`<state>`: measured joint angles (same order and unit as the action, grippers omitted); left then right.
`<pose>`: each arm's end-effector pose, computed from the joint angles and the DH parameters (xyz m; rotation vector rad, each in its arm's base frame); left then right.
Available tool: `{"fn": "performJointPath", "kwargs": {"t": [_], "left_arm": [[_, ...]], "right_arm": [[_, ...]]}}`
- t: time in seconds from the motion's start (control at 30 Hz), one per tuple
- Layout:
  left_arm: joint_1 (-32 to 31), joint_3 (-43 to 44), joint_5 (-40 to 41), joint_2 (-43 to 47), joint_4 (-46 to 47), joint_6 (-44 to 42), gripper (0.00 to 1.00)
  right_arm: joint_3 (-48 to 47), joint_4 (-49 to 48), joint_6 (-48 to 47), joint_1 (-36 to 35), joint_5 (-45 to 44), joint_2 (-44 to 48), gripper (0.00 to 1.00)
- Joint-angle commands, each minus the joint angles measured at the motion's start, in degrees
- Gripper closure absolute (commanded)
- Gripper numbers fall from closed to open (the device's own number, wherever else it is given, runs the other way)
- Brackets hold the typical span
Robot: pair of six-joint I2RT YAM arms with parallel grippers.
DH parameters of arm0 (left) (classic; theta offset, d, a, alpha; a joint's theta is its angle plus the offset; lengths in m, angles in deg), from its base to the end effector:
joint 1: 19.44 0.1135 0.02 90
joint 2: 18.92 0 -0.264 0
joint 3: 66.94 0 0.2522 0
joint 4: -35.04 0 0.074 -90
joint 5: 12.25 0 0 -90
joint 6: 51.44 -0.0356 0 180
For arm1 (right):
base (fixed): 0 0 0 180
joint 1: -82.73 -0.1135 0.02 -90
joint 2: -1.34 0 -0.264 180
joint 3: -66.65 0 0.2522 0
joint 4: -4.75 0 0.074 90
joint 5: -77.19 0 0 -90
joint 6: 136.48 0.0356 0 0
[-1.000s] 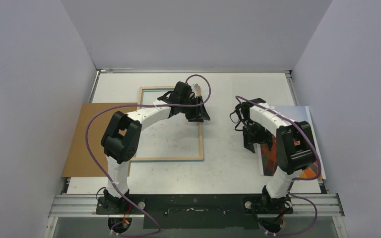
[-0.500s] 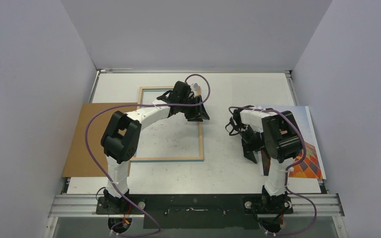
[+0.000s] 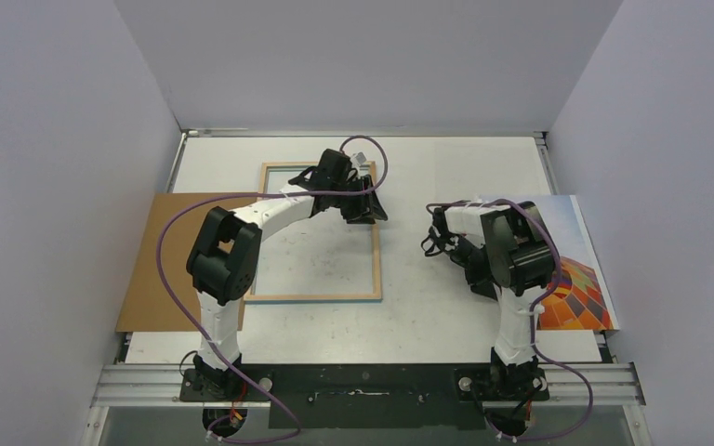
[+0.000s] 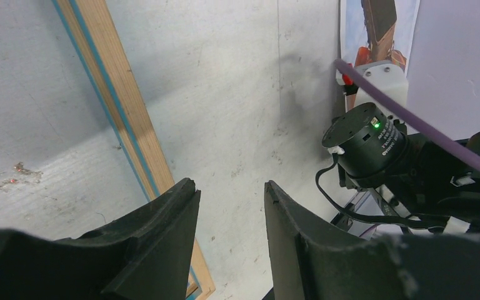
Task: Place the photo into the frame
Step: Move the photo to the center of the board.
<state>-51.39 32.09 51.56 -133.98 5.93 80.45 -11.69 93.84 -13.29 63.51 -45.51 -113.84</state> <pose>0.3726 -0.2509 0.2079 0.0231 2.5679 -1.1092 0.2643 0.0718 0.1170 -0.0714 -2.6372 1.0673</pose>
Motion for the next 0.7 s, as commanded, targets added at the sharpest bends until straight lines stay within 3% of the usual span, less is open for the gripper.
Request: {"fn": "performJointPath", "kwargs": {"t": [0.0, 0.27, 0.43, 0.67], "left_arm": [[0.81, 2.84, -0.97, 1.68, 0.16, -0.91, 0.59], [1.31, 2.87, -1.21, 1.99, 0.02, -0.89, 0.59], [1.52, 3.14, -0.60, 3.11, -1.08, -1.36, 0.59], [2.16, 4.24, 4.91, 7.36, -6.11, -3.63, 0.58]], "right_arm": [[-3.78, 1.40, 2.75, -0.57, -6.86, -0.69, 0.73], [-7.24, 1.30, -0.60, -0.36, -10.22, -4.56, 0.78], [-7.84, 0.07, -2.90, -0.18, -8.42, -3.73, 1.00], [-12.52, 1.09, -3.64, -0.66, -0.99, 5.38, 1.00]]}}
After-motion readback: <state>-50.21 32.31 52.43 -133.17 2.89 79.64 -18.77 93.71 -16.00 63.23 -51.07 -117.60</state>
